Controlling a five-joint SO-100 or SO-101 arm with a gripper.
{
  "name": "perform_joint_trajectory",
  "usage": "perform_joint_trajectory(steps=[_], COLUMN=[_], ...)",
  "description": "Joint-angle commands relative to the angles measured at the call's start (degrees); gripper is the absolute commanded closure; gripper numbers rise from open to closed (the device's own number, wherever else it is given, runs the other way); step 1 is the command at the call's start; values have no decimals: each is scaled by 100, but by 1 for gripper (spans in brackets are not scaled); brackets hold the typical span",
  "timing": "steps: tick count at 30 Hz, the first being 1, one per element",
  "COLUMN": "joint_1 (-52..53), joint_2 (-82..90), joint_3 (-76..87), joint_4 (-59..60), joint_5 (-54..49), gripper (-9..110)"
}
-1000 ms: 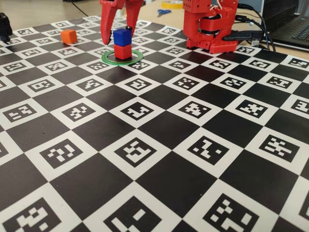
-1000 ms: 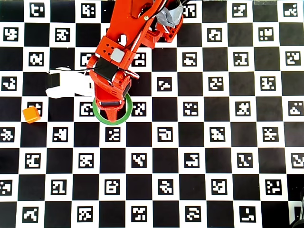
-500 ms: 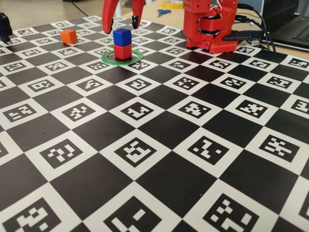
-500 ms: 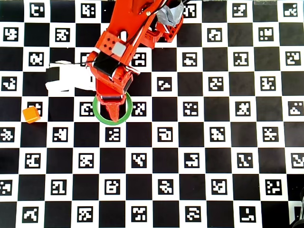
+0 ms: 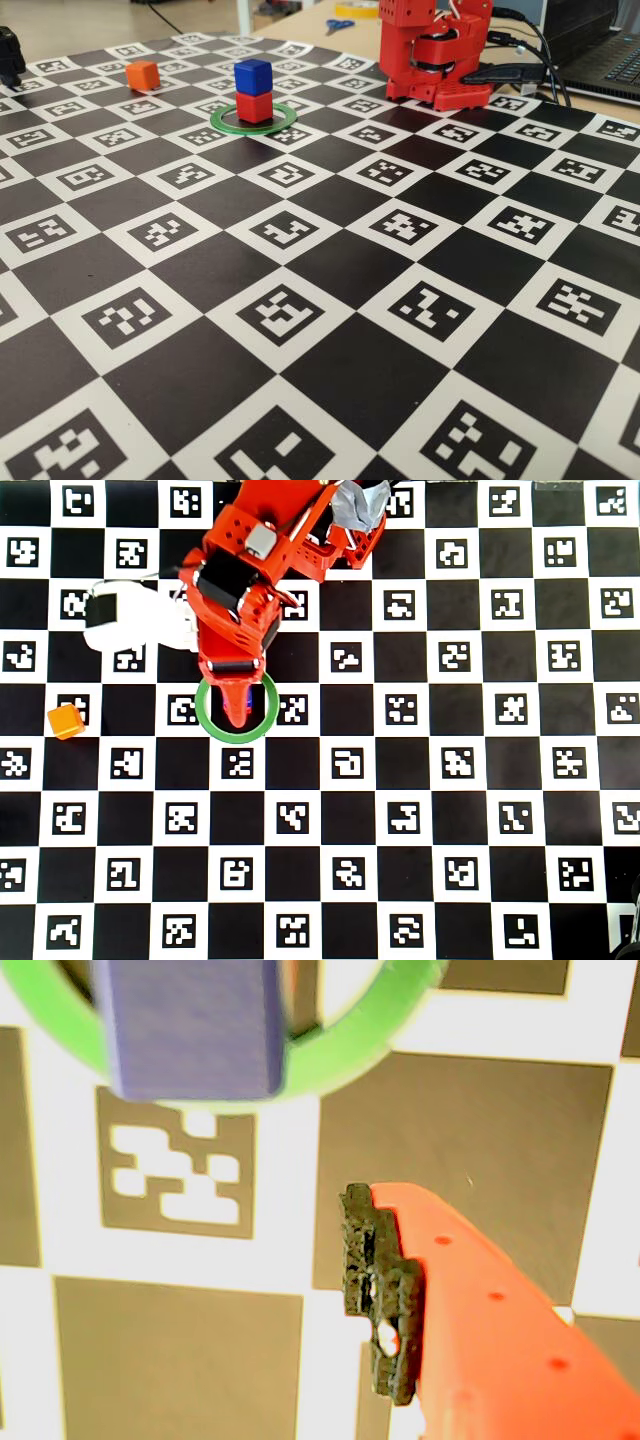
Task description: Grab the red cube then put it in the green circle then put the blue cube on top and finally the orange cube on top
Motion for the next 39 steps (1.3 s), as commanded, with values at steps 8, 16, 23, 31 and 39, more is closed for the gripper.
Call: perform_joint_trajectory(steps=[8, 16, 23, 31, 39], joint_1=[861, 1327, 1687, 1907, 2004], joint_2=[-773, -1846, -2971, -4289, -5432], joint_3=[-2145, -3322, -4544, -5968, -6926], joint_4=[237, 404, 703, 1020, 905], joint_5=[-967, -1934, -2540, -2988, -3129], gripper=[56, 56, 56, 56, 56])
